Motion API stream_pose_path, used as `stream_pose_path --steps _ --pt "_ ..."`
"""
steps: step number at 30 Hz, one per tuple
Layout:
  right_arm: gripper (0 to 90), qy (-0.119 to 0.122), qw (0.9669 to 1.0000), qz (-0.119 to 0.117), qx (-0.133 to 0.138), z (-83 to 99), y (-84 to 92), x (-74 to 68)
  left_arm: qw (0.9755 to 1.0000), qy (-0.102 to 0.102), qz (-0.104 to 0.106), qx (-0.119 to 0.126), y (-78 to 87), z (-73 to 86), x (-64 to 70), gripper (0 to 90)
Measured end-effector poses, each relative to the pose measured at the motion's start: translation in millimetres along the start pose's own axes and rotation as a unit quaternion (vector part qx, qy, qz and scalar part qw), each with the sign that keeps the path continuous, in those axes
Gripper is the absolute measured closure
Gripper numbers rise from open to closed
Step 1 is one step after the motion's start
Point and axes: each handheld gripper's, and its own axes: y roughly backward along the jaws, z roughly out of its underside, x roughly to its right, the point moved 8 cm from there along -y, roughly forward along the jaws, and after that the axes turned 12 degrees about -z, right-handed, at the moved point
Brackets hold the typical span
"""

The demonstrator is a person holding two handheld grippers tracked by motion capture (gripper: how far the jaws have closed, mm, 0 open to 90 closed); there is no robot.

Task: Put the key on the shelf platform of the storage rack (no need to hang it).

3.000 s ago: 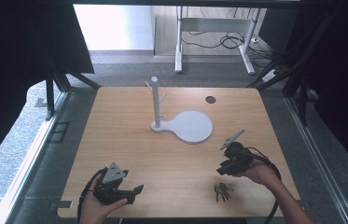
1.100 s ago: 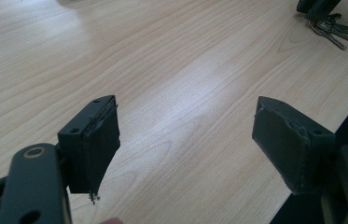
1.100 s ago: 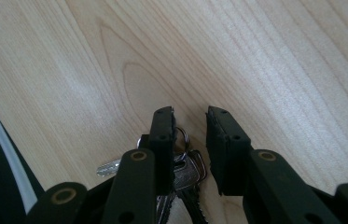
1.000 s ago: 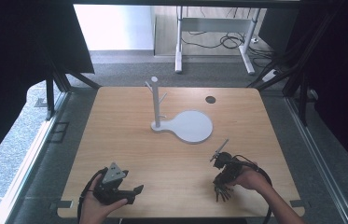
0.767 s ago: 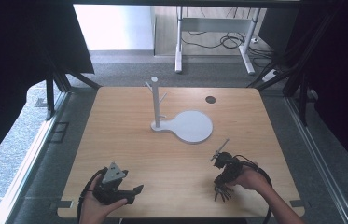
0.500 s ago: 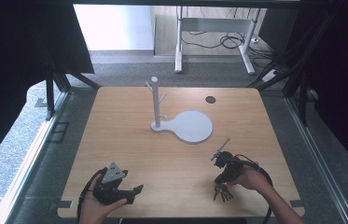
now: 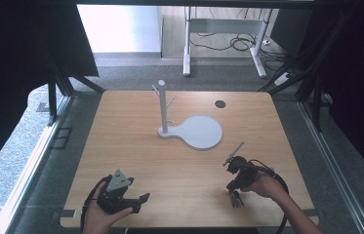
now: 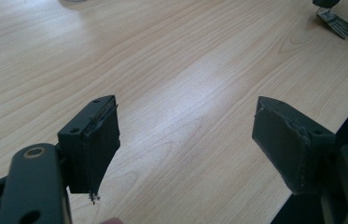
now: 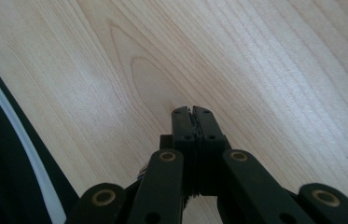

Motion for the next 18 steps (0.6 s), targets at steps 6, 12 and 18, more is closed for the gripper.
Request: stream_pose_path --steps 6,12,18 --pt "89.2 0.003 0.9999 0.009 0.011 -2.2 14.7 -1.9 1.0000 0.001 0.000 0.001 0.7 -0.3 -0.5 23.4" --pt "89.3 0.006 0.9994 0.018 0.029 -5.2 30.9 -3.5 1.0000 0.001 0.000 0.002 1.1 -0.6 -0.5 23.4" --pt "89.3 0.008 0.9987 0.029 0.042 -7.3 45.9 -2.1 1.0000 0.002 0.000 0.003 1.3 -0.7 -0.7 23.4"
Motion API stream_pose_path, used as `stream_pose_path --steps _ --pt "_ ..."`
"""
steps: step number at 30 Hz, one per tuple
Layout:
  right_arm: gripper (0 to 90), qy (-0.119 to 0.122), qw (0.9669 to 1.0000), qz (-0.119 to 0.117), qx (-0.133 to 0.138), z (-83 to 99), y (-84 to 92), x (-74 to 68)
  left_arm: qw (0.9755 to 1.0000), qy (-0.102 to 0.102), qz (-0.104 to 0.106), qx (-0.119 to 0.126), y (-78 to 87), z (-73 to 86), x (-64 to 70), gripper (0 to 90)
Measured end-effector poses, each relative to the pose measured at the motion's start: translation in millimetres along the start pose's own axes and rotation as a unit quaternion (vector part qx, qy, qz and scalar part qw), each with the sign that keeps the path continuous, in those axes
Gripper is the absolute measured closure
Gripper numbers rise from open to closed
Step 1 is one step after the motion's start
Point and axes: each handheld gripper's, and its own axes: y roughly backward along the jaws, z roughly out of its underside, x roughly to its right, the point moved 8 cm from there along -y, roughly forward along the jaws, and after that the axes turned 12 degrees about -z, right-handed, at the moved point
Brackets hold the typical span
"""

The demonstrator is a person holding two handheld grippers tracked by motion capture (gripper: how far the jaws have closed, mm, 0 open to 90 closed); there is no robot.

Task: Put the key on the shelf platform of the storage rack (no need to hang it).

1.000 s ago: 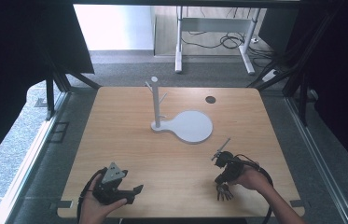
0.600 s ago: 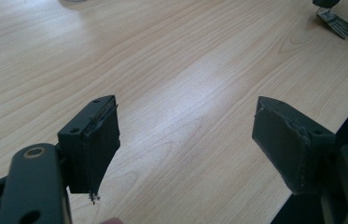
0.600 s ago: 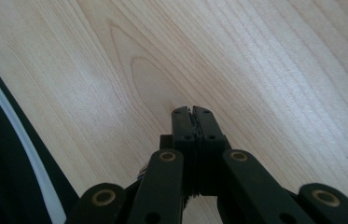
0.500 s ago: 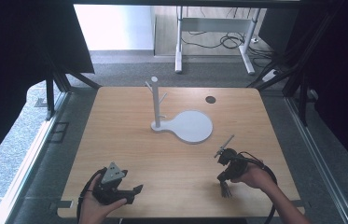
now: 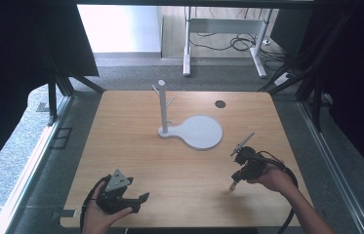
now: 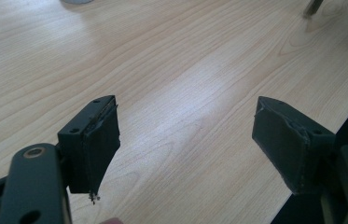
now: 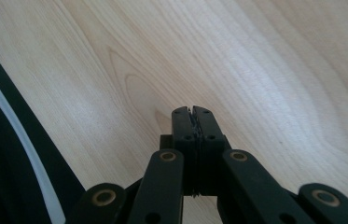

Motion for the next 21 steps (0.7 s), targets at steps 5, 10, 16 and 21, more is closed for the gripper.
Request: stream_pose_path --steps 5,10,16,21 --pt "89.3 0.000 0.9999 0.010 0.011 -5.3 16.1 0.6 1.0000 0.000 0.001 0.000 -0.2 0.0 0.3 23.5" --pt "89.3 0.002 0.9998 0.013 0.013 -11.0 23.8 0.1 1.0000 0.000 0.001 0.000 -0.1 0.0 0.0 23.4" --pt "89.3 0.003 0.9999 0.009 0.012 -16.2 23.9 1.5 1.0000 0.000 0.000 0.001 0.9 0.0 -1.2 23.4" --pt "89.3 0.002 0.9999 0.008 0.012 -20.1 25.5 2.3 1.0000 0.000 0.000 0.000 0.8 0.2 -1.4 23.4"
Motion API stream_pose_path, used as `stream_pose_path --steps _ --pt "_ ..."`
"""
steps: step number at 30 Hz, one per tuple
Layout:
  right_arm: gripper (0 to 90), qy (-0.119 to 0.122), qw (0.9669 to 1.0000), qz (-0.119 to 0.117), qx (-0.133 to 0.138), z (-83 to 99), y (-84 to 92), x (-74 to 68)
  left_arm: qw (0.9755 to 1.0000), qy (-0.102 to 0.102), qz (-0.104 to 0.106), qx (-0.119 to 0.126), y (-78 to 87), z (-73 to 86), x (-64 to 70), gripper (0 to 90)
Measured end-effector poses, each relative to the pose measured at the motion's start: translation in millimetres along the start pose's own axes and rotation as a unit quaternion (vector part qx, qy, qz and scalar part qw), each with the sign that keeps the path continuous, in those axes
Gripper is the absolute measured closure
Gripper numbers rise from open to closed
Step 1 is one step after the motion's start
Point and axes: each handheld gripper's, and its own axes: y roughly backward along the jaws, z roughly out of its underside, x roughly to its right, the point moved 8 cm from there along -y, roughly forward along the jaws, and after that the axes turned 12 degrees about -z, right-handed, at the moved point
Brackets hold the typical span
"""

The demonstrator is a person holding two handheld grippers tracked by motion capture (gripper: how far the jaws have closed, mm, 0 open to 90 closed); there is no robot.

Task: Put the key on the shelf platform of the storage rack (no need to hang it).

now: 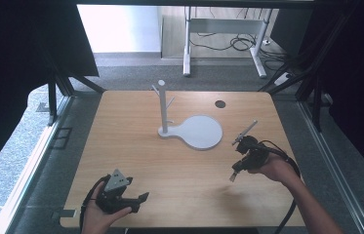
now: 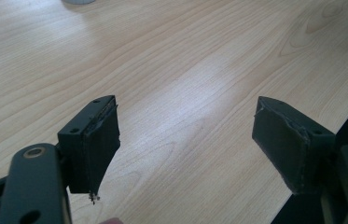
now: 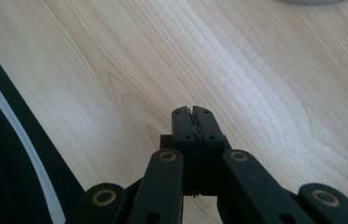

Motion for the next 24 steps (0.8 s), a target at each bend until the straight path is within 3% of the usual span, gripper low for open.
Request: stream_pose_path --steps 24 --pt "89.3 0.003 1.0000 -0.002 0.001 -24.1 9.0 6.5 1.0000 0.001 0.000 0.001 0.8 0.0 -1.1 23.4"
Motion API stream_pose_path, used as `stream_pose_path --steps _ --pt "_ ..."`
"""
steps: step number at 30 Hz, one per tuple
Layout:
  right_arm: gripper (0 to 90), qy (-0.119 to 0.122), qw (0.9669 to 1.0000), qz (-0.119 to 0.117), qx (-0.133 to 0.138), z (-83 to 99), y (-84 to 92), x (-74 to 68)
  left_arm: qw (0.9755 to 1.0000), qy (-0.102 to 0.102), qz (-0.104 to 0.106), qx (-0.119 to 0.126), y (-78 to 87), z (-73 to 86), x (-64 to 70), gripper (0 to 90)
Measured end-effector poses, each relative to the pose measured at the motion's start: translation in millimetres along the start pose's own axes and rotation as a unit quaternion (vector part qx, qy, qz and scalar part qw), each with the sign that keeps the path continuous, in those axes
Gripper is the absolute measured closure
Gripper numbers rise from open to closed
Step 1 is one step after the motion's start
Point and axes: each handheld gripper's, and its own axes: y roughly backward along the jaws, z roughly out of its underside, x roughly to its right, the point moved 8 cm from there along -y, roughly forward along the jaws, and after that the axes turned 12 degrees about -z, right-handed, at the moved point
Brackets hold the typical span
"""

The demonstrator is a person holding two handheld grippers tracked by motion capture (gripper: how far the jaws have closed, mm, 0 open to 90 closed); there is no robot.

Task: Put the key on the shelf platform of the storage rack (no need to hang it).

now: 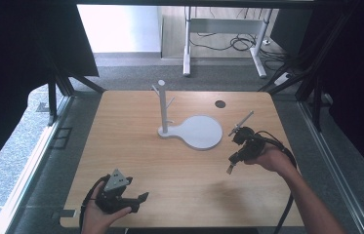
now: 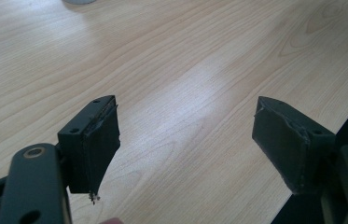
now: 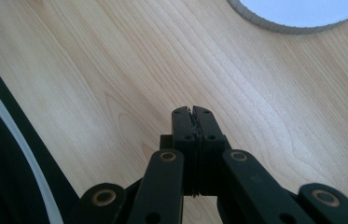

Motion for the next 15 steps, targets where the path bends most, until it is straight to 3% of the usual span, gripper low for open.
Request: stream_pose_path --steps 15 --pt "89.3 -0.003 1.0000 0.001 0.002 -14.2 1.5 5.8 1.0000 0.002 -0.001 0.002 -0.1 -0.1 -0.6 23.4"
